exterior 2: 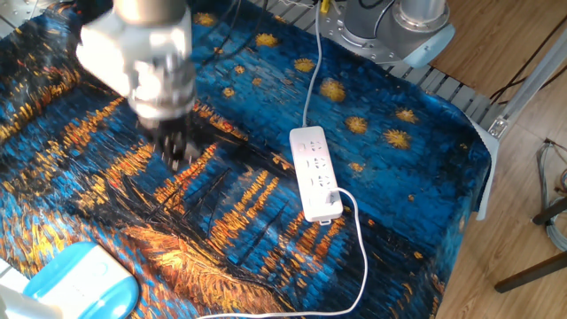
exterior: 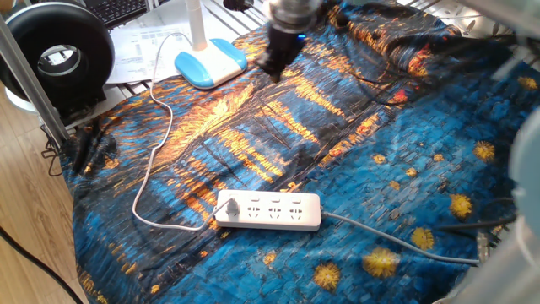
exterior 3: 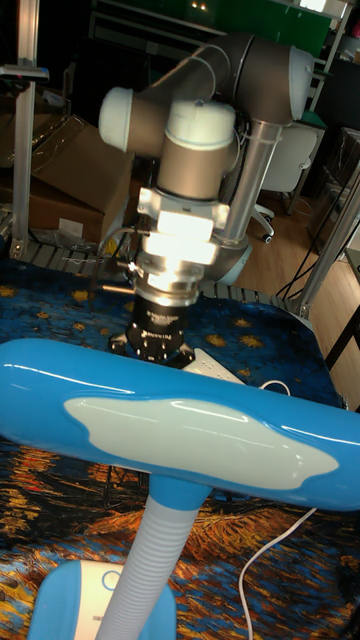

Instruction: Plug in the power cord of the desk lamp, turn on the socket, and light up the desk lamp

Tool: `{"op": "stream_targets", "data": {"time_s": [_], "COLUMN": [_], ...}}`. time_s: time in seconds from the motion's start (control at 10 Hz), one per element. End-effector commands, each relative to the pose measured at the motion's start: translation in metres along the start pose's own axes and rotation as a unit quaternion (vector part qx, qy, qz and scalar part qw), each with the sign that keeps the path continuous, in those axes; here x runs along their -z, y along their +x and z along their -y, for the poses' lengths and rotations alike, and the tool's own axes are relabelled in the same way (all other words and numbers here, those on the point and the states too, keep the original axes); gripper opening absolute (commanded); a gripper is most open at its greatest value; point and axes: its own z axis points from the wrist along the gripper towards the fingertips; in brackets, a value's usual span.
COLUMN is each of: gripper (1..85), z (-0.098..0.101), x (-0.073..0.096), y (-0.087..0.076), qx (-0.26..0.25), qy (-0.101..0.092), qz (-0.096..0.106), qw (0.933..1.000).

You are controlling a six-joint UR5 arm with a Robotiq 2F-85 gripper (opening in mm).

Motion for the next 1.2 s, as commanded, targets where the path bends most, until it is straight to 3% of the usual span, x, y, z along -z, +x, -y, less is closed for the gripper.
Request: {"op": "stream_targets", "data": {"time_s": [0.0, 0.1, 0.3, 0.4, 0.5, 0.7, 0.8, 1.1], "gripper": [1.3, 1.3, 1.3, 1.3, 1.3, 1.3, 1.3, 1.3], "z": [0.005, 0.002, 0.003, 0.002, 0.006, -0.001, -0.006, -0.008], "x": [0.019, 0.013, 0.006, 0.01, 0.016, 0.019, 0.019, 0.017], "y": [0.041, 0.051, 0.066, 0.078, 0.081, 0.067, 0.064, 0.057], "qx": [0.002, 0.003, 0.016, 0.015, 0.02, 0.016, 0.012, 0.012], "qy": [-0.022, -0.018, 0.014, 0.027, 0.043, 0.038, 0.029, 0.029], "qz": [-0.013, -0.049, -0.083, -0.111, -0.117, -0.081, -0.077, -0.066], "qw": [0.9997, 0.9987, 0.9964, 0.9934, 0.992, 0.9958, 0.9965, 0.9973]}}
